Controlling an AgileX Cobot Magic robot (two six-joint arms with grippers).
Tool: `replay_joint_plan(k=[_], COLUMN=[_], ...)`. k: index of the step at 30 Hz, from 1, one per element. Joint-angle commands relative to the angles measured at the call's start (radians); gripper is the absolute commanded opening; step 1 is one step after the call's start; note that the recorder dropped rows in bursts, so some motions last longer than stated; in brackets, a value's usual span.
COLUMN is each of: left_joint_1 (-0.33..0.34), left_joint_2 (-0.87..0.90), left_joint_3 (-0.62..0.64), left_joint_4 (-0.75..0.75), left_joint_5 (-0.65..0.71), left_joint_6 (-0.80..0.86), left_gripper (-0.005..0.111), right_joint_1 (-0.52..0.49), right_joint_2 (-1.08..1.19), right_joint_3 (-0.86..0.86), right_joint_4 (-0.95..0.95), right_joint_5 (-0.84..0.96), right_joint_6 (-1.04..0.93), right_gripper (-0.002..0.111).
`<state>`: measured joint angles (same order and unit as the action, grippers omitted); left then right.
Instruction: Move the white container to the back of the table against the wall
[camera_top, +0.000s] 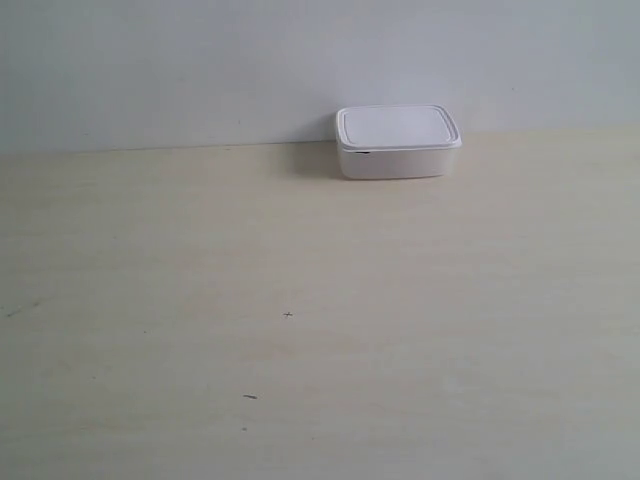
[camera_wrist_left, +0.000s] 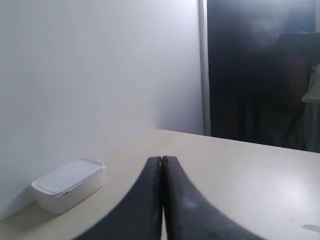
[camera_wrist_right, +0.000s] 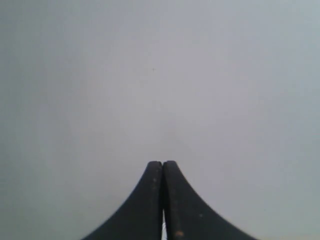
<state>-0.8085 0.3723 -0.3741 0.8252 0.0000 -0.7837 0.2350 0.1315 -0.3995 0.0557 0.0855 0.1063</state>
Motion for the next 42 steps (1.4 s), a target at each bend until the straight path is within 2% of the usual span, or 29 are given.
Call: replay_joint_plan(k=[1, 17, 20, 21, 22, 24, 28, 30, 32, 38, 40, 41, 42], left_joint_1=[0.002, 0.002, 0.014, 0.075, 0.165, 0.393, 0.594, 0.651, 0.671, 0.671, 0.671, 0.671, 0.671], left_joint_2=[-0.008, -0.009, -0.014, -0.046, -0.084, -0.143, -0.184, -0.19, -0.19, -0.19, -0.184, -0.184, -0.191], left_joint_3=[0.007, 0.009, 0.012, 0.016, 0.016, 0.016, 0.016, 0.016, 0.016, 0.016, 0.052, 0.064, 0.087], left_joint_4=[-0.013, 0.009, 0.009, 0.009, 0.009, 0.009, 0.009, 0.009, 0.009, 0.009, 0.001, -0.019, -0.167], left_joint_5=[-0.007, 0.0, 0.0, 0.0, 0.0, 0.007, 0.007, 0.007, 0.007, 0.011, 0.046, 0.057, 0.062], left_joint_6=[-0.046, -0.046, -0.046, -0.046, -0.046, -0.046, -0.044, -0.044, -0.044, -0.044, -0.044, -0.044, -0.044], left_gripper=[0.0, 0.0, 0.0, 0.0, 0.0, 0.0, 0.0, 0.0, 0.0, 0.0, 0.0, 0.0, 0.0], right_joint_1=[-0.003, -0.003, -0.003, -0.003, -0.045, -0.175, -0.224, -0.224, -0.224, -0.224, -0.224, -0.224, -0.224], right_joint_2=[0.006, 0.0, -0.075, -0.131, -0.131, -0.131, -0.131, -0.131, -0.131, -0.131, -0.131, -0.131, -0.131], right_joint_3=[0.008, 0.008, 0.008, 0.008, -0.002, 0.0, 0.0, 0.0, 0.0, 0.002, 0.004, 0.004, 0.008], right_joint_4=[-0.005, -0.003, -0.003, -0.005, -0.005, -0.005, -0.005, -0.005, -0.005, -0.005, -0.005, -0.005, -0.005], right_joint_5=[0.025, 0.025, 0.025, 0.025, 0.013, 0.027, 0.033, 0.036, 0.035, 0.039, 0.039, 0.039, 0.023], right_joint_6=[0.001, 0.001, 0.001, 0.001, 0.001, 0.001, 0.001, 0.001, 0.001, 0.001, 0.001, 0.001, 0.001], right_gripper=[0.0, 0.0, 0.0, 0.0, 0.0, 0.0, 0.0, 0.0, 0.0, 0.0, 0.0, 0.0, 0.0])
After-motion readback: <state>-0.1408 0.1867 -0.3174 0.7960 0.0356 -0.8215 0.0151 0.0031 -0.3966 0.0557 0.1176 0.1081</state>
